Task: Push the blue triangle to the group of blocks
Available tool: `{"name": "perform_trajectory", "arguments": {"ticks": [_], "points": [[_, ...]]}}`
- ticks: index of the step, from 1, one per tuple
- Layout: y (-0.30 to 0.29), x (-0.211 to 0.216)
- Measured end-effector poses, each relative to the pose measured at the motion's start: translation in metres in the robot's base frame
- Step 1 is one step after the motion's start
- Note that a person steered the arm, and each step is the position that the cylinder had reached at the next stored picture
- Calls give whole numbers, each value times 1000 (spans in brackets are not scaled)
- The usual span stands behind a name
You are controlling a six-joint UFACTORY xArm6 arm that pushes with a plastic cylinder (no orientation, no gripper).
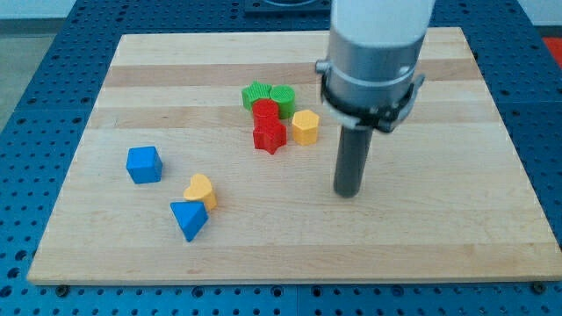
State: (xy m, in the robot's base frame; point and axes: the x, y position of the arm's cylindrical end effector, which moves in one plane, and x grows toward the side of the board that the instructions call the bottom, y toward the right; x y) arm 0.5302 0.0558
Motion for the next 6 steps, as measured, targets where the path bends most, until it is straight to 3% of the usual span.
{"name": "perform_trajectory", "arguments": {"ticks": [2,4,6], "points": [[-71,72],[-160,77],[-192,60]]}}
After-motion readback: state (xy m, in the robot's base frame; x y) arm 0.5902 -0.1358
